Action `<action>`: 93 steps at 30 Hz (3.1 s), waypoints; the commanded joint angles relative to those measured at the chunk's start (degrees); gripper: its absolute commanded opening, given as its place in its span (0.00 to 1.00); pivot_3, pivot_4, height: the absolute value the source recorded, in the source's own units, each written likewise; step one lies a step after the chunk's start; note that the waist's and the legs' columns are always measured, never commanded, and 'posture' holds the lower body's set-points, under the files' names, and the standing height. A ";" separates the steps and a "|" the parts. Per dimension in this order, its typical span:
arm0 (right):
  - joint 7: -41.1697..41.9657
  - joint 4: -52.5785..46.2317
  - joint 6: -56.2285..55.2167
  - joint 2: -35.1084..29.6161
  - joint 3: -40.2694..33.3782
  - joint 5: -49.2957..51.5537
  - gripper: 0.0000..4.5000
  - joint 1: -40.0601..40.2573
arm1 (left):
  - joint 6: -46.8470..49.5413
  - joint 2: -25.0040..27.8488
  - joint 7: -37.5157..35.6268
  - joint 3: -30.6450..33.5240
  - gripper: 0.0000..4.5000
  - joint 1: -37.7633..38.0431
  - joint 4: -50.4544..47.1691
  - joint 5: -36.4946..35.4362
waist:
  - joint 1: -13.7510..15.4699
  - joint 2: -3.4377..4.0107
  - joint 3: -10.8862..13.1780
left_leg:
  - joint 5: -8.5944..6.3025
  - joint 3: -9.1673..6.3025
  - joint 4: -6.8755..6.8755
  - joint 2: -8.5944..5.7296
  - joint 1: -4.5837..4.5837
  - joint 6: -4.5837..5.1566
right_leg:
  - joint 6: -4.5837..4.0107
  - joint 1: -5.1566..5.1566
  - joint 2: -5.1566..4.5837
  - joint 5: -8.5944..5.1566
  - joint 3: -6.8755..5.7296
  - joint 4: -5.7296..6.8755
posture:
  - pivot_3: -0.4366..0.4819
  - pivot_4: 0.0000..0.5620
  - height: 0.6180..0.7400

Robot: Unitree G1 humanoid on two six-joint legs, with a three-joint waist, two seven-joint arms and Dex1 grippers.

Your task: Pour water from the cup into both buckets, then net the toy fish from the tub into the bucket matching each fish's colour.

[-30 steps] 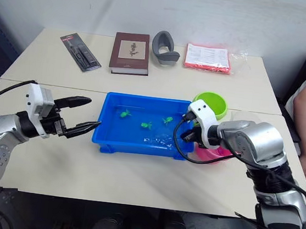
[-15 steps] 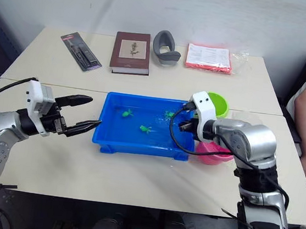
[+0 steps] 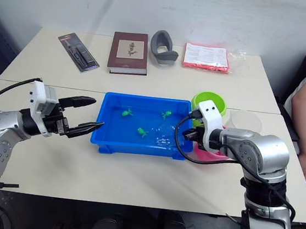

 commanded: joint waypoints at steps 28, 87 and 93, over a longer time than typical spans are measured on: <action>8.11 -3.26 -20.55 -1.83 3.32 -3.03 0.00 1.04 | -1.59 2.80 0.40 4.60 0.98 4.04 0.08 -0.31 | -0.65 0.03 0.02 | 0.00 0.02 -0.22 0.00 -0.08 -0.01 | 0.00 -0.16 0.02 0.00 0.01 -0.04 | 0.48 0.27 1.00; -8.33 38.31 -120.49 -26.07 -1.29 -58.33 0.00 14.90 | -2.28 -6.95 6.09 -7.07 0.98 -11.41 7.71 4.04 | 0.50 0.05 0.03 | 0.19 0.29 0.04 -0.01 0.19 -0.23 | 0.05 0.04 0.14 0.03 0.20 0.02 | 0.48 0.27 1.00; -7.76 38.19 -122.16 -24.60 -2.27 -52.65 0.00 13.95 | -4.03 -6.32 5.47 -6.03 0.98 -9.28 7.73 3.87 | 0.40 0.06 0.03 | 0.20 0.29 0.05 -0.01 0.22 -0.22 | 0.05 0.06 0.14 0.03 0.22 0.05 | 0.48 0.27 1.00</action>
